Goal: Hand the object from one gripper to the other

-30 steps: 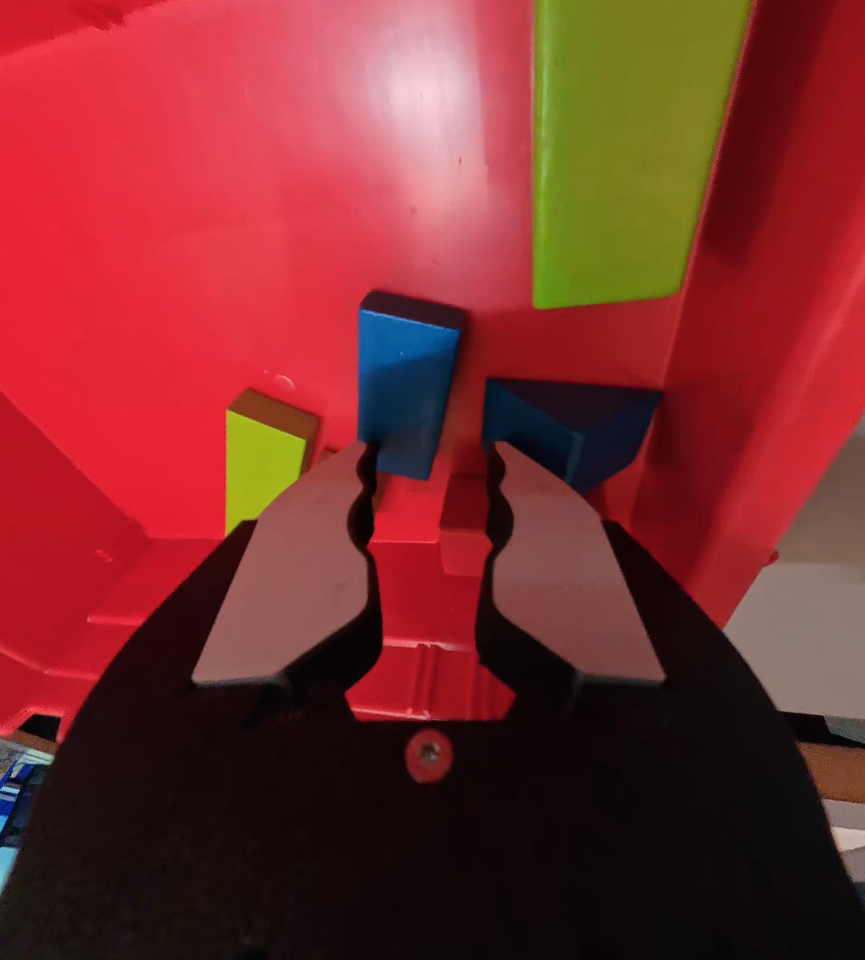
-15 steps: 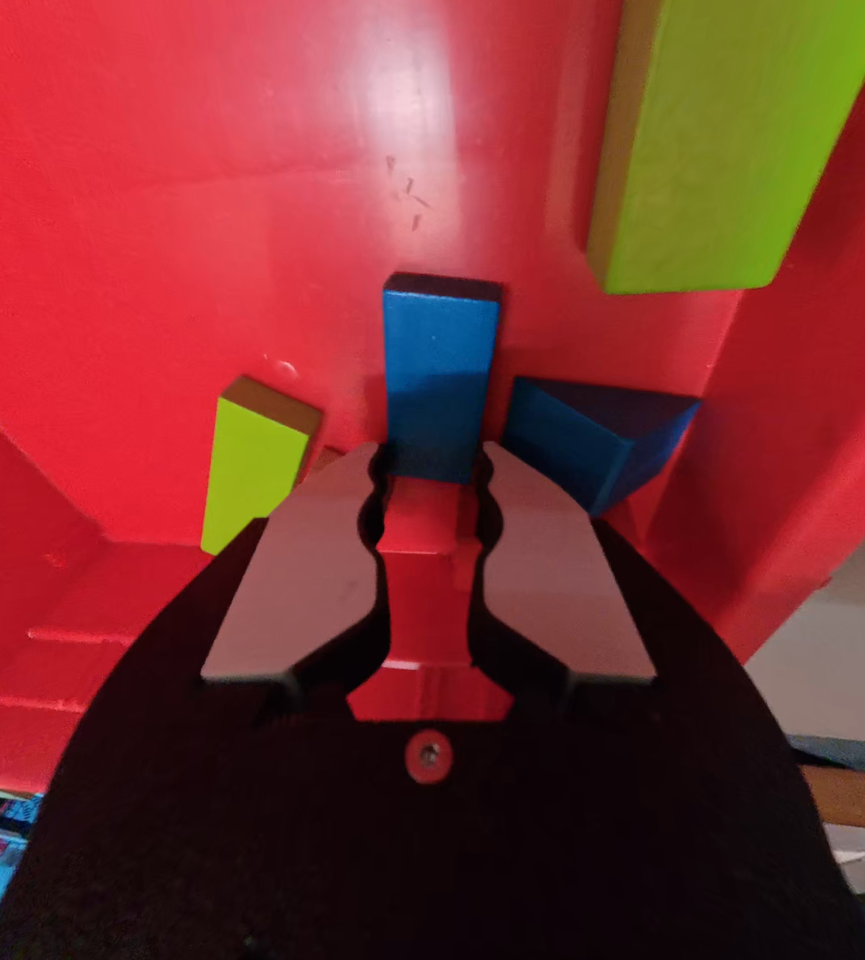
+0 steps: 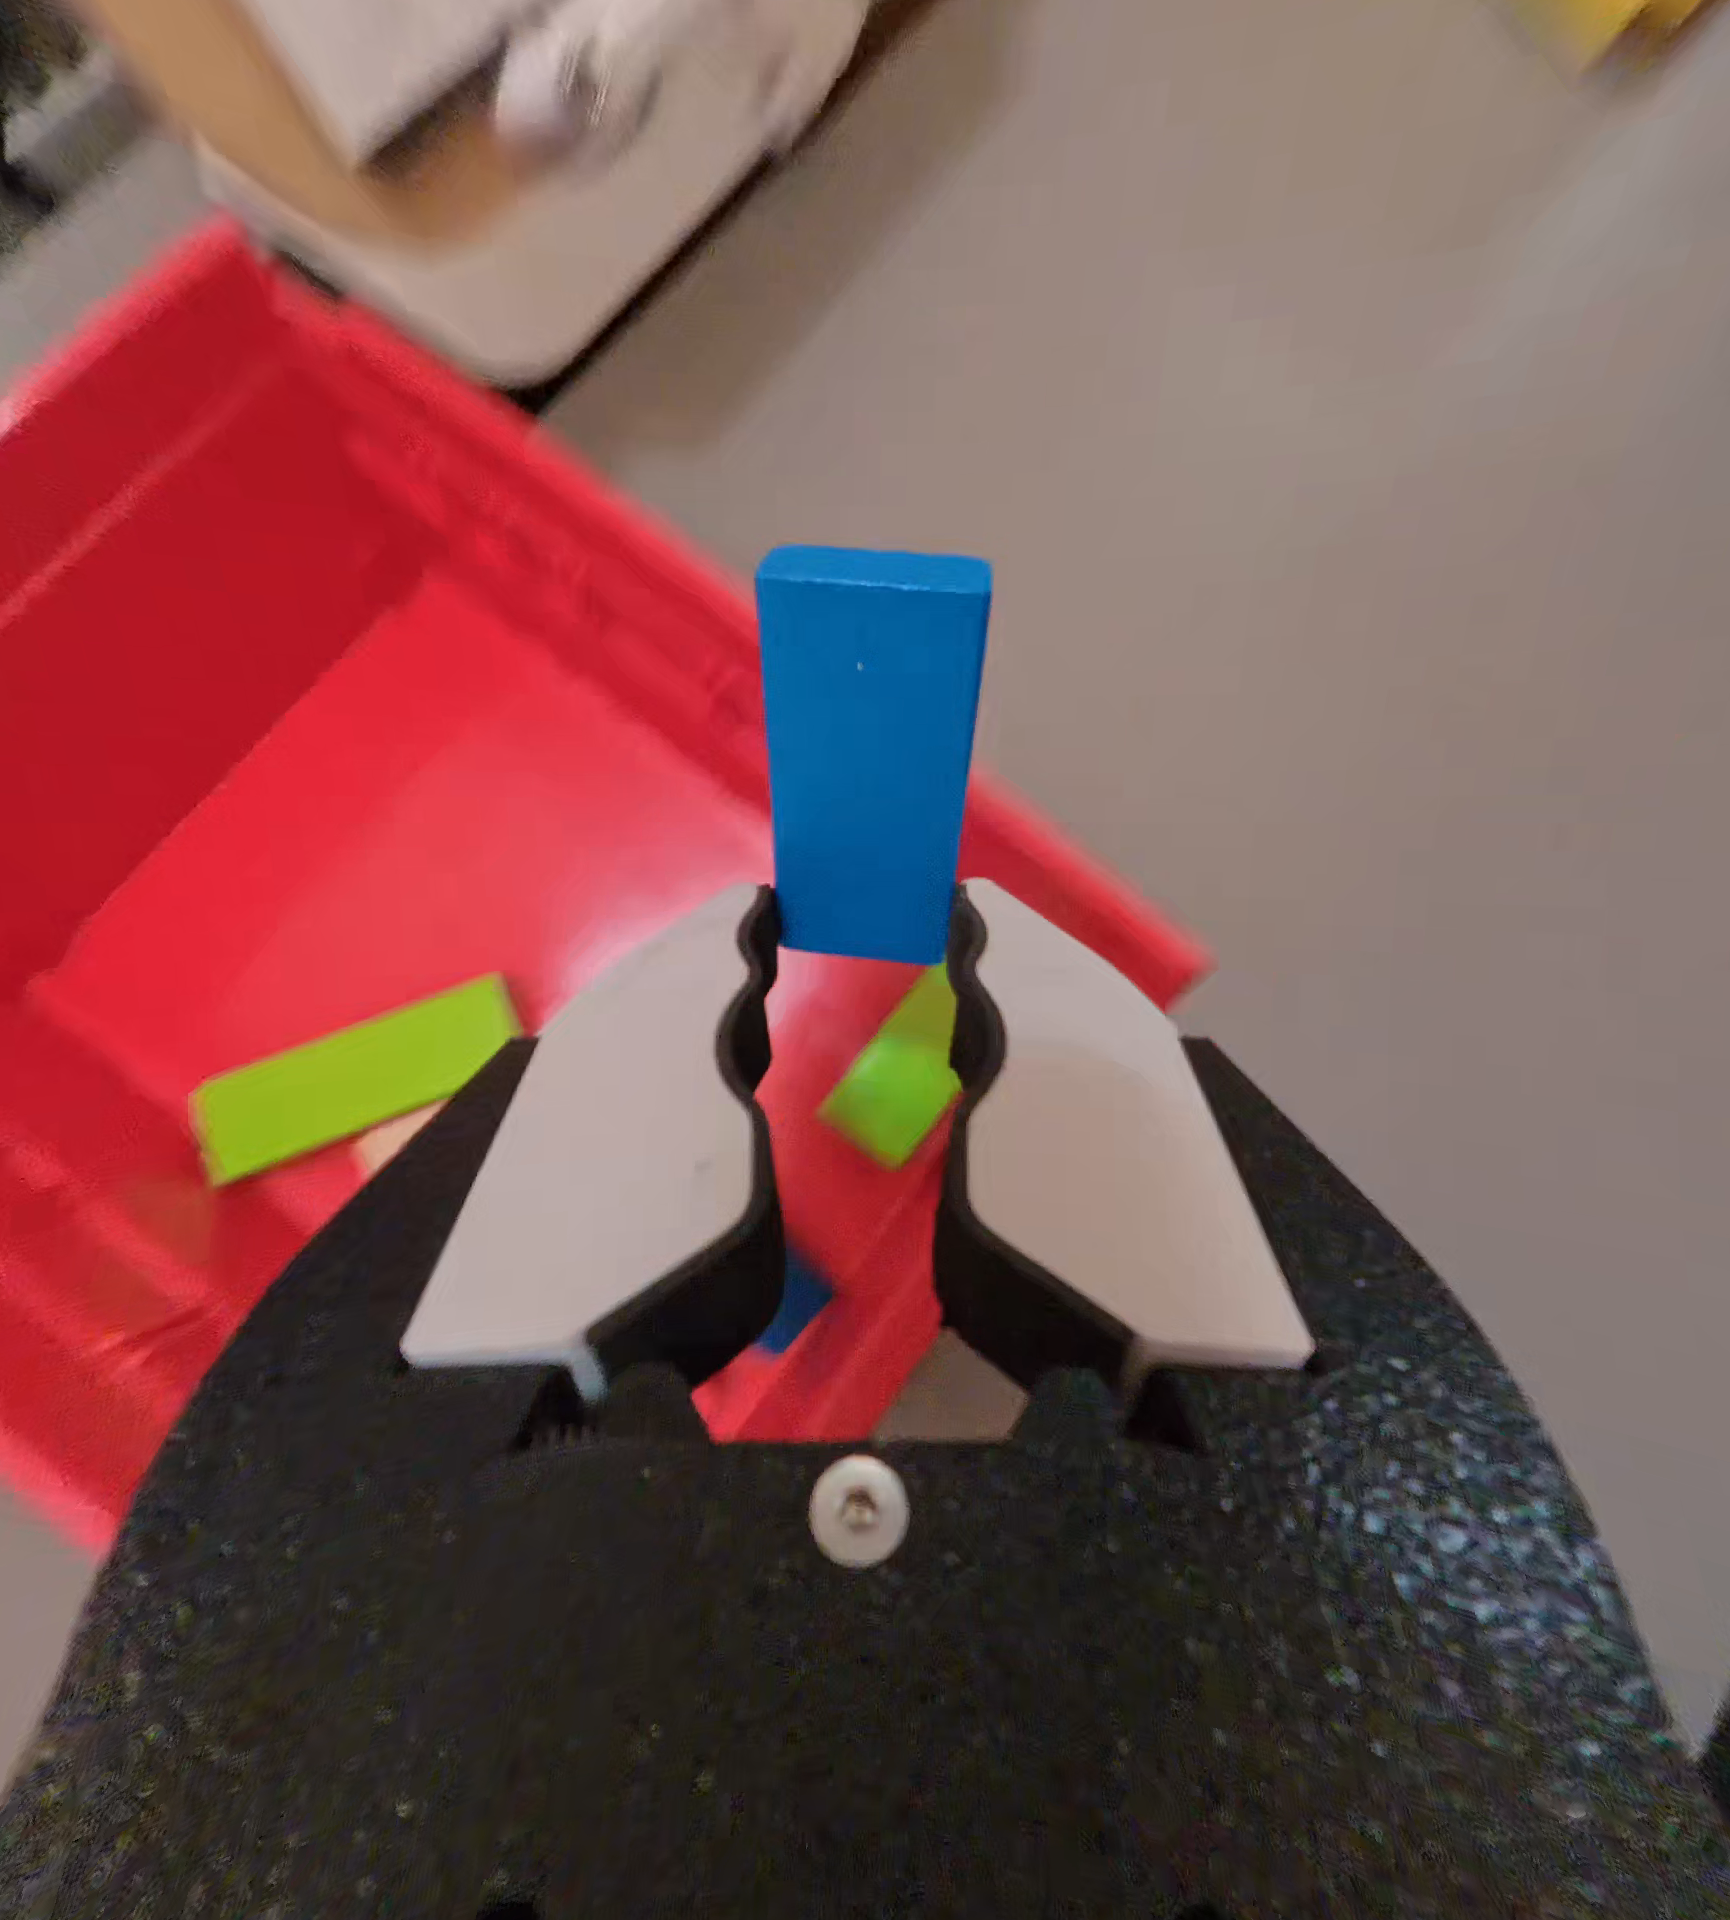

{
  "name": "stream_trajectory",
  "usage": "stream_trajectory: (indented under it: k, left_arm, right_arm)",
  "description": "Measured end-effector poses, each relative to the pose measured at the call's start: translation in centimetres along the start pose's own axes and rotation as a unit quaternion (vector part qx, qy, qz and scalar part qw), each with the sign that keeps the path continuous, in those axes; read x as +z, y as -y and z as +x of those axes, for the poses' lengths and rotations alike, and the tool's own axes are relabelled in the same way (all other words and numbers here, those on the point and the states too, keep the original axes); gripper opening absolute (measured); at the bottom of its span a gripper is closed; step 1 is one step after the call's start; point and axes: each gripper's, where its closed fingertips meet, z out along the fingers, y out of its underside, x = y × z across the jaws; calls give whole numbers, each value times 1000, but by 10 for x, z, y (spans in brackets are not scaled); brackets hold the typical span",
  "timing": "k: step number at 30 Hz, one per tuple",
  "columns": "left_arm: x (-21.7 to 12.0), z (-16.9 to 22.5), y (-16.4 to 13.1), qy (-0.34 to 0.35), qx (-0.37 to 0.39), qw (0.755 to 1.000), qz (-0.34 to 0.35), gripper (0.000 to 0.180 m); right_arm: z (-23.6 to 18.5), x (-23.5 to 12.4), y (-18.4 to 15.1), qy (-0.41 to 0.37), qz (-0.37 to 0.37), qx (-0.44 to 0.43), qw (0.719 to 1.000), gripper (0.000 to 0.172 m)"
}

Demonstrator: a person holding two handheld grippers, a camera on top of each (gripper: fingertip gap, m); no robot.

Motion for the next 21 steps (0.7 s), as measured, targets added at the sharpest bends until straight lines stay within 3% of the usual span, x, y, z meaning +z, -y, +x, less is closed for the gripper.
stream_trajectory:
  k: [1,4,9,14,21]
  left_arm:
    - [-8,19,16,-17,-10,999,45,31]
    - [-20,82,53,-71,-17,987,141,31]
    - [-11,185,92,-174,-18,955,237,31]
    - [16,256,107,-225,13,942,250,31]
    - [36,301,115,-224,65,945,230,31]
  right_arm:
    - [-11,3,3,22,4,1,1000,86]
    - [-48,13,11,91,17,4,996,87]
    - [-114,21,24,204,43,8,978,97]
    - [-157,17,29,289,48,15,956,79]
    - [-172,8,34,342,62,38,937,56]
